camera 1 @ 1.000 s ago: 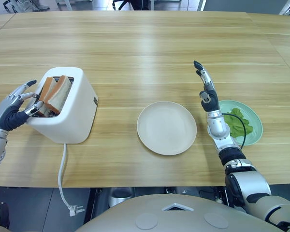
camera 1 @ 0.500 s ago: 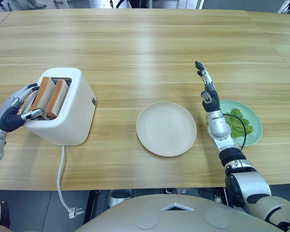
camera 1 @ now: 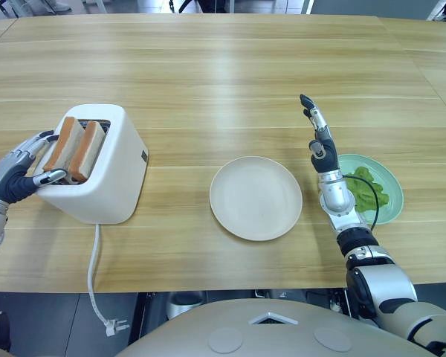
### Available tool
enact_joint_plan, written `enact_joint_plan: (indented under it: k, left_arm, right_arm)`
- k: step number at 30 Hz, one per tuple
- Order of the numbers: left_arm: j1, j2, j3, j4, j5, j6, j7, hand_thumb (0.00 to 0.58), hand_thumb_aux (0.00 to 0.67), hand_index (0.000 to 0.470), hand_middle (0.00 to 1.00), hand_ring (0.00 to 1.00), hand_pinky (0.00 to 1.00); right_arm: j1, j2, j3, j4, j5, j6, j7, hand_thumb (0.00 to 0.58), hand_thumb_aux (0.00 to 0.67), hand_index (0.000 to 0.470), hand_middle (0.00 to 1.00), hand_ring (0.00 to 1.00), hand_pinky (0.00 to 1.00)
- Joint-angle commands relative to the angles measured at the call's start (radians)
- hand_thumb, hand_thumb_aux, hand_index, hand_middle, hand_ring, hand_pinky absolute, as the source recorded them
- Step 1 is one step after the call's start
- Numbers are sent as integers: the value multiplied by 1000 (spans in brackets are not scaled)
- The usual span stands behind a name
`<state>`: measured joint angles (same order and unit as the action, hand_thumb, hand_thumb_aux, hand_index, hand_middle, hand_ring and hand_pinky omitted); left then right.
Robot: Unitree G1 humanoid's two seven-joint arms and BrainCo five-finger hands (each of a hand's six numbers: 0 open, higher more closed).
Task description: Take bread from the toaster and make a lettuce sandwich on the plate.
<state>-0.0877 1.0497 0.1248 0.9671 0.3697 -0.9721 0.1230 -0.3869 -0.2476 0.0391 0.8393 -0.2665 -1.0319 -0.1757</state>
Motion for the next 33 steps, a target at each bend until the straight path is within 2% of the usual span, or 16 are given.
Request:
enact_joint_plan:
  k: [1,2,3,4,5,6,7,22,30,31,32,33]
  left_arm:
    - [11,12,-38,-11,58,32,22,0,0,0,0,0,0]
    - [11,14,-40,-14,64,33,30,340,239,164,0,0,0]
    - [11,16,-39,-18,67,33,37,468,376,258,0,0,0]
    - [12,18,-37,-26,68,30,43,528,470,323,0,0,0]
    - [13,19,-35,-30,67,25,48,578,628,431,0,0,0]
    - [15,21,-32,-36,66,23,55,578,628,431,0,0,0]
    - [15,23,-31,-36,65,20,61,580,670,460,0,0,0]
    - [40,2,37,-117,-118,-130,-7,580,670,460,0,0,0]
    - [-7,-23,119,-118,-357,-165,-131,580,670,460,0,0,0]
    - [-11,-25,128,-124,-392,-165,-157,580,670,460,161,161,161]
    - [-15,-29,137,-130,-434,-161,-185,580,670,460,365,365,365]
    - [-19,-33,146,-141,-473,-159,-211,580,670,460,949,949,949]
  right_arm:
    - [4,-1,-5,-4,7,11,5,0,0,0,0,0,0]
    - [4,-1,-5,-4,8,11,6,0,0,0,0,0,0]
    - [4,-1,-5,-3,8,11,6,0,0,0,0,0,0]
    - [4,-1,-6,-3,9,11,7,0,0,0,0,0,0]
    - [4,0,-6,-3,10,11,7,0,0,0,0,0,0]
    - [4,0,-6,-2,11,10,8,0,0,0,0,0,0]
    - [4,0,-6,-2,13,10,9,0,0,0,0,0,0]
    - [10,2,-8,-5,18,11,12,0,0,0,0,0,0]
    - [5,11,-5,-5,11,13,8,0,0,0,0,0,0]
    - [6,12,-6,-6,10,13,8,0,0,0,0,0,0]
    - [7,13,-6,-8,10,12,7,0,0,0,0,0,0]
    - [9,13,-6,-10,10,12,7,0,0,0,0,0,0]
